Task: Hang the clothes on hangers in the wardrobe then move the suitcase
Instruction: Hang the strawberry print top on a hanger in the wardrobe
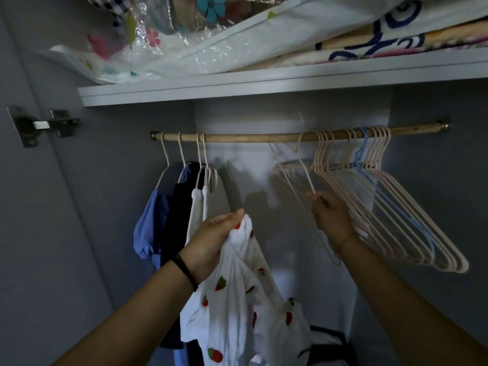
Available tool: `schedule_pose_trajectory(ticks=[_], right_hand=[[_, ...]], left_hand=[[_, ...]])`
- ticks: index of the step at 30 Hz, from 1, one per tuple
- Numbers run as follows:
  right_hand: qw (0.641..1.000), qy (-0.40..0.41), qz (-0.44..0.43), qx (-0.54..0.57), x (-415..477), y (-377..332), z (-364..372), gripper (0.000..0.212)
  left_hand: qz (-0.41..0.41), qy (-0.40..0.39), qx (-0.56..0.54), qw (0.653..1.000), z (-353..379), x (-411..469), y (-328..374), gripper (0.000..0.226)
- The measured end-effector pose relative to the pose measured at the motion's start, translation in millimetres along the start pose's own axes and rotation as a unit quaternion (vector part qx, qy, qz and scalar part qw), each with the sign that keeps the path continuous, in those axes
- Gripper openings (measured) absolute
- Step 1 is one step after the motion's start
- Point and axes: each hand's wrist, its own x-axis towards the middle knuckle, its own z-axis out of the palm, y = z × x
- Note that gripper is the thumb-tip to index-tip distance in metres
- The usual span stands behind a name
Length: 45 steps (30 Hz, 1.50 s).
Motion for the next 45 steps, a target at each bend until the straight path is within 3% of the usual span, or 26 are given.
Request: schedule_pose_trajectory(ticks=[5, 9, 13, 16, 21, 29, 34, 40, 45], right_hand=[[0.990, -0.057, 0.089, 0.097, -60, 17, -3, 0.022], [0.982, -0.046, 0.159, 0.088, -59, 18, 2, 0.019], [0.990, -0.019, 0.108, 0.088, -75, 14, -4, 0.023], [0.985, -0.011, 0.059, 0.160, -87, -11, -17, 0.027], [0.938, -0.068, 0.024, 0.339, -92, -56, -24, 0.027], [0.900, -0.078, 0.010, 0.429, -98, -75, -23, 0.033], [0.899, -0.096, 0.037, 0.426, -111, -51, -6, 0.035], [0.927, -0.129, 0.083, 0.342, -129, -4, -6, 0.049], [0.970, -0.106, 0.140, 0.169, -143, 26, -22, 0.042]], left_hand=[[0.005, 0.004, 0.017, 1.000, -7, -6, -4, 0.034], [-0.005, -0.002, 0.040, 0.999, -8, -10, -11, 0.032], [-0.006, -0.012, 0.045, 0.999, -8, -13, -15, 0.033], [-0.007, -0.005, 0.060, 0.998, -9, -13, -20, 0.028], [-0.002, -0.010, 0.118, 0.993, -7, -14, -34, 0.028], [-0.009, -0.006, 0.161, 0.987, 0, -20, -47, 0.028], [-0.005, -0.027, 0.113, 0.993, 0, -24, -45, 0.033], [-0.015, -0.017, 0.012, 1.000, -18, -24, -23, 0.033], [-0.014, 0.026, -0.048, 0.998, -51, -29, -12, 0.032]])
